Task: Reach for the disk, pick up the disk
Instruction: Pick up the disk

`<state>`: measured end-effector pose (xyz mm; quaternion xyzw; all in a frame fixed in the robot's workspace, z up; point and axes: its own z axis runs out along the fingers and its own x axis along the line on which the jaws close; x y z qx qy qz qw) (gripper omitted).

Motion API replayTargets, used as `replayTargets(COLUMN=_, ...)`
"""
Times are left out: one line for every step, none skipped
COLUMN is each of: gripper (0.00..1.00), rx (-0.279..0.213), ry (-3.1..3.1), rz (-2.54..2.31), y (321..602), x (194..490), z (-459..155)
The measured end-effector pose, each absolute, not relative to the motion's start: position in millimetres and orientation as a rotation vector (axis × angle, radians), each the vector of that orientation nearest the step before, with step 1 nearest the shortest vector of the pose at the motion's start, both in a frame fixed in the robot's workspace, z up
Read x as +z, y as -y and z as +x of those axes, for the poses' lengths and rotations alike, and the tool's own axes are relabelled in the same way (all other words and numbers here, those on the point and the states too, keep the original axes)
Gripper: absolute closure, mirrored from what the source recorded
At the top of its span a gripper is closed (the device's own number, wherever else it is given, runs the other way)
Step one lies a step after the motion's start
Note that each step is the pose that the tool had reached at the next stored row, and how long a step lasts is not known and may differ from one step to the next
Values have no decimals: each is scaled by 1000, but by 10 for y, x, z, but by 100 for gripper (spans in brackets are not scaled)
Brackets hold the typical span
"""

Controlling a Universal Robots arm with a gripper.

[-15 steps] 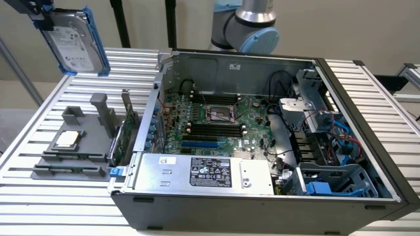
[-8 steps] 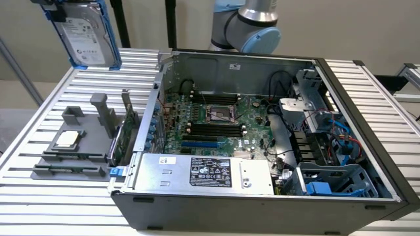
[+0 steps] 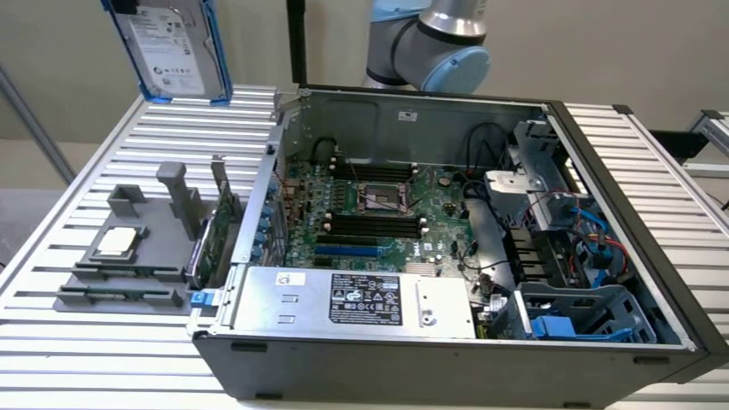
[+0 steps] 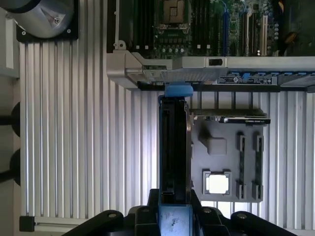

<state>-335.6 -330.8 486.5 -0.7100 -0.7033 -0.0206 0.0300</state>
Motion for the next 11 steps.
replayTargets(gripper=67, rx=-62, ry=2167, rz=-2188, y=3309, x=4896, z=-3311)
replayTargets(gripper=67, rx=-60, ry=2167, rz=-2187, y=3310, x=4928, z=-3265)
replayTargets(gripper=67, rx=-58, ry=2166, rz=-2187, y=3310, x=4959, z=-3220)
replayTargets(gripper=67, rx=-57, ry=2165, rz=-2186, y=3311, x=4987, z=-3175)
replayTargets(gripper=67, rx=-56, ry=2164, rz=-2186, y=3313, x=5013, z=-3130)
replayTargets(gripper=67, rx=-54, ry=2164, rz=-2185, y=3314, x=5037, z=-3085)
replayTargets(gripper=67, rx=-53, ry=2163, rz=-2184, y=3316, x=5057, z=-3039)
replayTargets(gripper=67, rx=-51, ry=2163, rz=-2184, y=3319, x=5071, z=-2994)
replayTargets(gripper=67, rx=-50, ry=2162, rz=-2183, y=3323, x=5080, z=-2949)
replayTargets(gripper=67, rx=-49, ry=2161, rz=-2183, y=3327, x=5087, z=-2902)
replayTargets(gripper=67, rx=-48, ry=2161, rz=-2183, y=3332, x=5093, z=-2858)
